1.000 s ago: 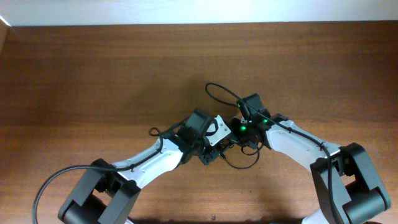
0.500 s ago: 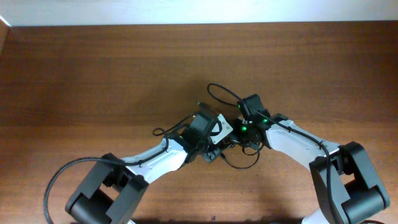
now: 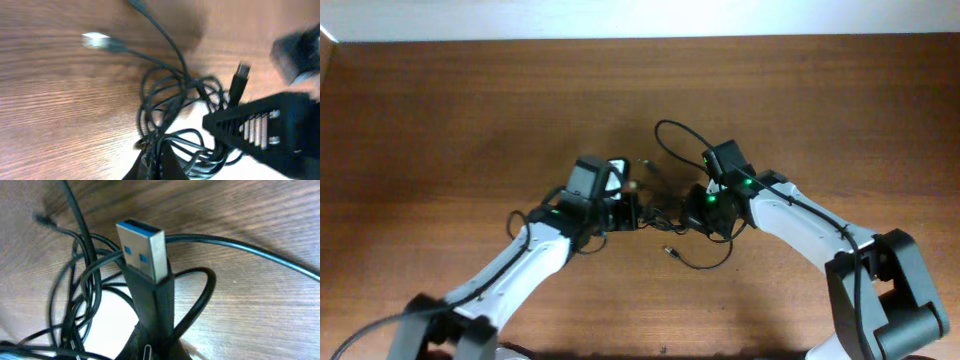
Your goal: Untangle cables
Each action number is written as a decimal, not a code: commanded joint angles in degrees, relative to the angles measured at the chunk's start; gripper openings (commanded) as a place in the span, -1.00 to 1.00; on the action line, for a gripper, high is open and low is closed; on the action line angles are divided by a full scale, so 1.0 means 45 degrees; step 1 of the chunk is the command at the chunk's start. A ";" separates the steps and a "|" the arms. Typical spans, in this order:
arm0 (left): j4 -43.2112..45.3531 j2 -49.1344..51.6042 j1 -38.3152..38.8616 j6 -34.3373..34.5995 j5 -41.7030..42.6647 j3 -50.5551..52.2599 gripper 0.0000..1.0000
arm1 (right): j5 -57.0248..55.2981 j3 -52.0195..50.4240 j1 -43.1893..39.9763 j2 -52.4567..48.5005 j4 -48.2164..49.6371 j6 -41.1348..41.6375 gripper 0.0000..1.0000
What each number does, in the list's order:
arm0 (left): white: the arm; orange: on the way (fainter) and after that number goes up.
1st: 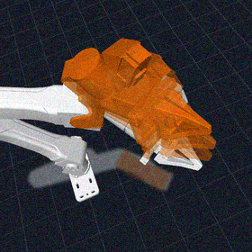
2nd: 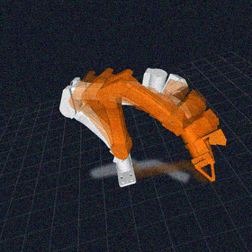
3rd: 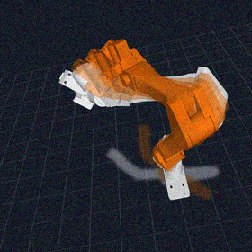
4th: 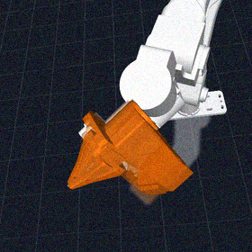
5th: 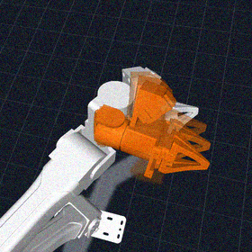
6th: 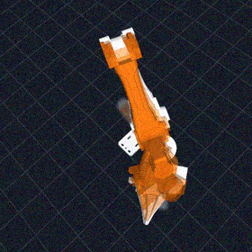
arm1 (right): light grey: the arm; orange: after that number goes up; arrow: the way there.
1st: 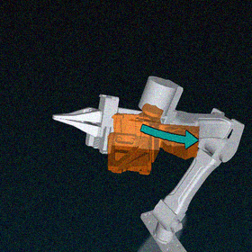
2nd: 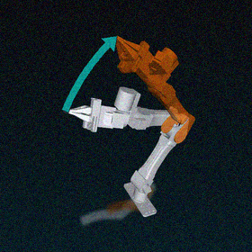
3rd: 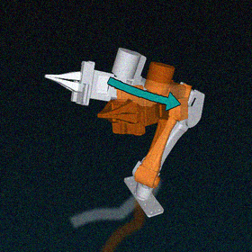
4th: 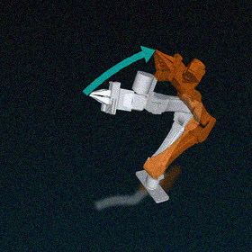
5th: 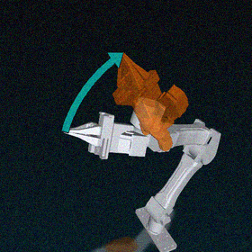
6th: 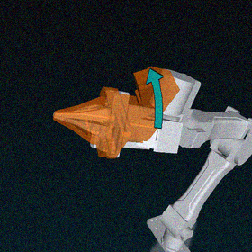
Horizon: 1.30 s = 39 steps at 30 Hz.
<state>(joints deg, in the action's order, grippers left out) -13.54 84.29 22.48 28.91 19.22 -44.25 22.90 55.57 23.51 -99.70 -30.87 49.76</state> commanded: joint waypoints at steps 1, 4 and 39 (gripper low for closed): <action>0.0515 -0.2317 -0.2385 0.1739 -0.3774 -0.0359 -1.00 | -0.2157 -0.1078 -0.0913 -0.0340 -0.1559 -0.0636 -0.92; 0.0393 -0.4046 -0.3424 0.1724 -0.3453 -0.0359 -1.00 | -0.2142 -0.1030 -0.1331 -0.0335 -0.1778 -0.0661 -0.92; -0.1812 -0.5081 -0.0068 -0.9855 -0.0491 -0.0355 0.98 | 0.1146 0.4444 0.1355 0.2550 -0.3769 -0.5615 -0.91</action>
<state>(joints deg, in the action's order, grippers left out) -22.02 61.12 17.82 -17.39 37.82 -45.54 25.76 74.41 29.45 -88.66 -47.99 24.03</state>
